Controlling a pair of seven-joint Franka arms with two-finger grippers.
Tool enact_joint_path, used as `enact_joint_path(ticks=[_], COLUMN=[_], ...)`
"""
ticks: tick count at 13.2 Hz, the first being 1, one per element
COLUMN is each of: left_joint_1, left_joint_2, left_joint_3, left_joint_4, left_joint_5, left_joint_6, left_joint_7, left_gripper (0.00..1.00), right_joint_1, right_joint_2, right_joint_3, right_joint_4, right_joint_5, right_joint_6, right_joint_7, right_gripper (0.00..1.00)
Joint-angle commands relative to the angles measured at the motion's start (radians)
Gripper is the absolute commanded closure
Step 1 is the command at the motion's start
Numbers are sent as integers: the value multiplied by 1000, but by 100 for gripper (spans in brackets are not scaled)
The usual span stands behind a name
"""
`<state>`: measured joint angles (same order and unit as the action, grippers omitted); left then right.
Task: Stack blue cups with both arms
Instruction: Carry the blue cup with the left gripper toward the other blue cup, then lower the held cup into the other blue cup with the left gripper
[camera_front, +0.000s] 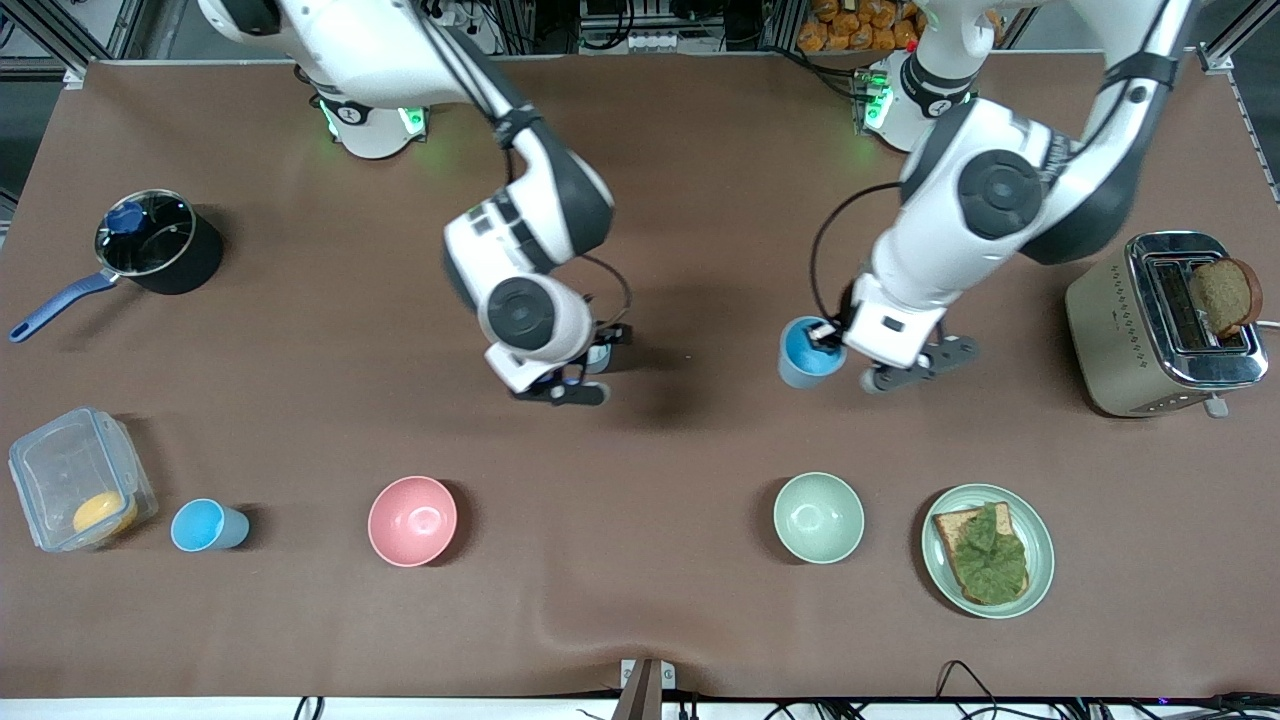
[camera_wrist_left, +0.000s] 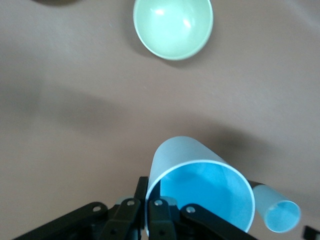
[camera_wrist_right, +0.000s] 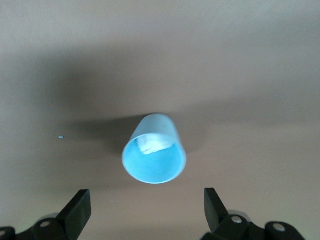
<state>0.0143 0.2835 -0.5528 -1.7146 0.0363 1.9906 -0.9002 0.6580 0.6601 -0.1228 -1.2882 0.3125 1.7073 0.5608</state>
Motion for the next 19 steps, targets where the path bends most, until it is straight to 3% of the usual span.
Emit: enact_joint_path(ticks=[1, 3, 6, 8, 10, 12, 15, 19], left_joint_1=[-94, -146, -223, -296, -362, -416, -470, -597], left_joint_2=[68, 104, 152, 216, 297, 350, 393, 414], left_joint_3=[4, 5, 7, 8, 10, 10, 11, 128], left_joint_4=[78, 104, 112, 163, 240, 282, 286, 286], left_joint_5=[7, 10, 65, 124, 212, 281, 329, 329], left_joint_6=[-13, 13, 91, 126, 128, 128, 187, 232], left_joint_7=[-133, -210, -348, -464, -592, -681, -776, -827], left_gripper=[100, 100, 100, 100, 100, 100, 100, 100], right_joint_1=[-119, -178, -245, -317, -411, -477, -595, -641], right_joint_2=[-97, -141, -189, -209, -314, -431, -506, -641], right_joint_3=[12, 8, 9, 14, 17, 18, 37, 35], right_joint_4=[-10, -13, -16, -29, -159, -299, -333, -329], right_joint_5=[4, -30, -151, -158, -158, -222, -262, -268], right_joint_6=[-108, -172, -233, -232, -157, -59, -34, -101], right_joint_7=[-103, -116, -143, -229, -310, -392, -551, -547], right_gripper=[0, 0, 0, 0, 0, 0, 0, 0])
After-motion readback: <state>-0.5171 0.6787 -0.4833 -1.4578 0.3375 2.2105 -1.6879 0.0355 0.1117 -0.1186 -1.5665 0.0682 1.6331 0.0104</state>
